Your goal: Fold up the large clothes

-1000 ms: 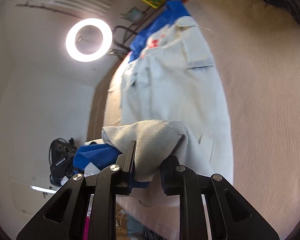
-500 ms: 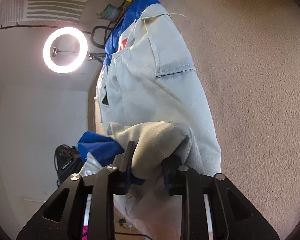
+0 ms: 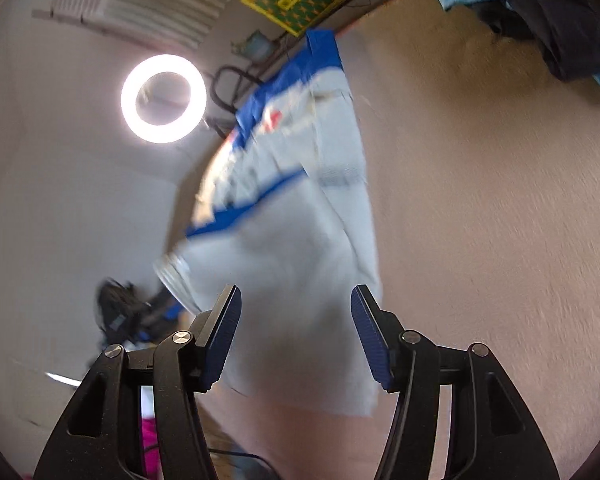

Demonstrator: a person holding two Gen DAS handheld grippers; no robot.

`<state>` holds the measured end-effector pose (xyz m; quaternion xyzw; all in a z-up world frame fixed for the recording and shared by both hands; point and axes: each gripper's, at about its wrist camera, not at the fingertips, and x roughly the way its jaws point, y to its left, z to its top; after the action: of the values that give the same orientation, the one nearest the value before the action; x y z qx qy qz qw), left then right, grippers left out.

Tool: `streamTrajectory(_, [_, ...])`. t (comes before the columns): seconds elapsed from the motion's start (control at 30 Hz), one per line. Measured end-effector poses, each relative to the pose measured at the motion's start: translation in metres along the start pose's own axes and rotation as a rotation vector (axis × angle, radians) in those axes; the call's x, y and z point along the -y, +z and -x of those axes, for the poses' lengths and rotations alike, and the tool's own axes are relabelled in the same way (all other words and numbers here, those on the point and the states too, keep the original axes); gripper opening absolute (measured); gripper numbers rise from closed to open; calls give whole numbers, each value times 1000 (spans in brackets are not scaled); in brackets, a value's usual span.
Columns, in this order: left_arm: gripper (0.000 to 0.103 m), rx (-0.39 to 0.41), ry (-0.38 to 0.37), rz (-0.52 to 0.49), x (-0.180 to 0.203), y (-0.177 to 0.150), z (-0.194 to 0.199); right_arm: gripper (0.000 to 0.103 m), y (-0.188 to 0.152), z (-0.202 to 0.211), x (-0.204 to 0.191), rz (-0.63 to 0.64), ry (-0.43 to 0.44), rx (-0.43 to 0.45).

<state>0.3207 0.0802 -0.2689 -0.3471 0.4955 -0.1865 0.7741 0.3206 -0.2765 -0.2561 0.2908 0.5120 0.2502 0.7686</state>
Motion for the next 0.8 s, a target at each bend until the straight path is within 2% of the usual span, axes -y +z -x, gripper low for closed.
streamTrajectory(0.1, [56, -18, -2, -10, -1, -13, -7, 55, -16, -11, -1, 43, -51, -35])
streamTrajectory(0.17, [35, -18, 0, -19, 0, -17, -10, 52, -23, -21, -4, 78, -102, -51])
streamTrajectory(0.2, [12, -32, -15, -17, 1, -18, -12, 43, -25, -24, -6, 87, -114, -55])
streamTrajectory(0.27, [6, -24, -13, -3, 2, -22, -6, 25, -27, -24, -10, 94, -129, -52])
streamTrajectory(0.3, [5, -18, -20, 9, 2, -24, -1, 10, -28, -20, -12, 90, -132, -52])
streamTrajectory(0.33, [4, 16, -22, 52, 0, -28, 10, 7, -30, -14, -15, 90, -138, -46])
streamTrajectory(0.4, [3, 67, 0, 85, -7, -36, 23, 5, -36, -4, -18, 84, -159, -32])
streamTrajectory(0.47, [3, 63, 59, 53, -14, -38, 14, 5, -40, -5, -16, 80, -189, -32])
streamTrajectory(0.53, [3, 61, 45, 73, -23, -37, 4, 5, -37, -15, -13, 98, -213, -46])
streamTrajectory(0.67, [4, 82, 107, -29, -9, -32, 9, 8, -26, -13, -26, 153, -225, -30])
streamTrajectory(0.7, [10, 85, 125, -45, -5, -31, 12, 9, -24, -10, -29, 170, -238, -23])
streamTrajectory(0.73, [13, 108, 159, -72, 1, -31, 21, 9, -25, -3, -34, 209, -275, -2])
streamTrajectory(0.8, [13, 176, 178, -134, 14, -35, 41, 9, -28, 9, -45, 284, -349, 78])
